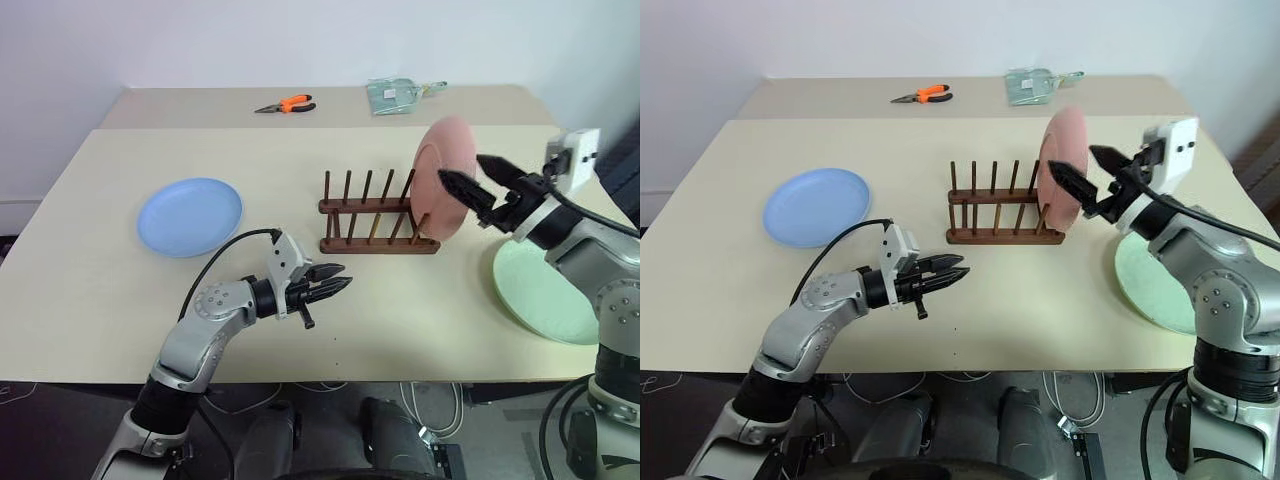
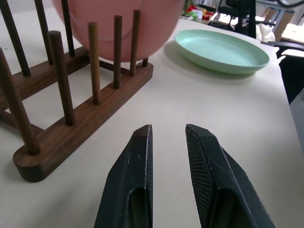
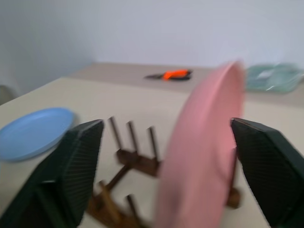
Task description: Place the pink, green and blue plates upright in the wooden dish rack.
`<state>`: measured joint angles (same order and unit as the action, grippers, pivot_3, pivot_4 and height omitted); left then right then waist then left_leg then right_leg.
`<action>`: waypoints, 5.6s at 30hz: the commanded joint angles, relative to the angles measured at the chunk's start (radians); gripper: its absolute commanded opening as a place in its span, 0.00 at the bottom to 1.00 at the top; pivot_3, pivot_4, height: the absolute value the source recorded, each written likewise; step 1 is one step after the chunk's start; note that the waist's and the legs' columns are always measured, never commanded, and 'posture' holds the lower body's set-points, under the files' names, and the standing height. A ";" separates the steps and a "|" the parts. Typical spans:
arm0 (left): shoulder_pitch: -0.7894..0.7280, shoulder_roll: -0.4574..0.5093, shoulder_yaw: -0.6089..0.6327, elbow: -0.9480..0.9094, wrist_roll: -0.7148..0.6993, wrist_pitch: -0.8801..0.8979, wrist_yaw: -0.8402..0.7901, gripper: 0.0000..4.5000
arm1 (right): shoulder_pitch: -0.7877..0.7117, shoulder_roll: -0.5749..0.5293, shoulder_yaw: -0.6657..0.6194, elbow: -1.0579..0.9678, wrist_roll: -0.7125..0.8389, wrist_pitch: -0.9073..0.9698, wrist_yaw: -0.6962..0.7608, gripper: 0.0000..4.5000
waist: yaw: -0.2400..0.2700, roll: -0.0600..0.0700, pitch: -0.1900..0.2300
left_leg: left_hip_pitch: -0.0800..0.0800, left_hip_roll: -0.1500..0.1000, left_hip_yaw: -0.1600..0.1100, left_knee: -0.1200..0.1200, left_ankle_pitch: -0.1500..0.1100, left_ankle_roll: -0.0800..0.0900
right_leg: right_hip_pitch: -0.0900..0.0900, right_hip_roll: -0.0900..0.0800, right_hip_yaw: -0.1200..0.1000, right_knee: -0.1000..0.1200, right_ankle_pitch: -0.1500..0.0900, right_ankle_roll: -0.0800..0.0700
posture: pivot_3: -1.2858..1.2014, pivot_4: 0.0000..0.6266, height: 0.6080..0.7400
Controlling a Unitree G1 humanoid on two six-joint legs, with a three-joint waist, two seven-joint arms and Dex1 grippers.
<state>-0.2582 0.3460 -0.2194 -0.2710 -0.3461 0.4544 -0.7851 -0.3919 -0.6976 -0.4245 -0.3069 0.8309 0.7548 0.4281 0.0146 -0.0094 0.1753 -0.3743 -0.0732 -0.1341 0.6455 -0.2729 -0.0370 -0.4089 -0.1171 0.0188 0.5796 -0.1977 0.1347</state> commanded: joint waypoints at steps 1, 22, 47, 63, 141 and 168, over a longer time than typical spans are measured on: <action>-0.005 0.002 0.001 -0.021 -0.011 -0.008 -0.005 0.25 | 0.062 -0.071 -0.146 0.006 -0.009 -0.032 0.038 0.92 | 0.003 0.000 0.000 | 0.000 0.000 0.000 0.000 0.000 0.000 | 0.000 0.000 0.000 0.000 0.000 0.000 | 0.52 0.24 1.00; -0.035 0.012 -0.032 0.020 0.005 -0.027 -0.054 0.25 | 0.534 -0.173 0.170 -0.008 -0.578 -0.112 0.069 0.16 | 0.000 0.000 0.000 | 0.000 0.001 0.004 0.001 -0.002 0.002 | 0.000 -0.001 0.002 -0.001 -0.002 0.003 | 0.52 0.24 1.00; 0.005 0.037 0.081 0.033 -0.003 -0.040 0.014 0.25 | -0.384 0.342 0.032 -0.185 0.654 0.017 -0.491 0.02 | -0.005 0.003 0.002 | 0.000 0.001 -0.002 -0.001 -0.002 0.003 | -0.001 0.000 0.001 0.000 0.000 -0.001 | 0.52 0.24 1.00; 0.040 0.042 0.085 -0.032 -0.055 -0.007 0.017 0.25 | -0.242 0.387 0.158 0.043 0.711 -0.002 -0.612 0.02 | -0.025 0.004 0.002 | 0.000 0.001 0.000 -0.002 -0.002 0.003 | -0.003 0.000 0.001 0.001 0.000 -0.001 | 0.52 0.24 1.00; -0.409 -0.140 0.788 -0.086 -0.534 0.187 0.899 0.79 | -0.495 0.277 0.864 0.389 -1.252 -0.956 0.053 0.00 | -0.030 -0.020 0.007 | 0.001 0.000 -0.002 -0.014 0.007 -0.013 | -0.008 0.002 0.000 0.000 0.004 0.002 | 0.52 0.24 1.00; 0.179 0.149 0.197 -0.092 -0.049 -0.088 0.221 0.79 | -0.234 0.630 0.295 -0.100 0.156 0.100 -0.310 0.00 | -0.029 -0.011 0.006 | 0.000 0.003 -0.002 -0.018 0.006 -0.010 | -0.014 0.005 0.002 0.004 0.003 -0.007 | 0.52 0.24 1.00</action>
<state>-0.0689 0.4923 -0.0299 -0.3342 -0.4008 0.3669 -0.5580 -0.6221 -0.0798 -0.1238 -0.3731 0.9544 0.8536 0.1386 -0.0145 -0.0204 0.1809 -0.3742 -0.0703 -0.1362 0.6283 -0.2671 -0.0469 -0.4226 -0.1121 0.0208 0.5838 -0.1944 0.1285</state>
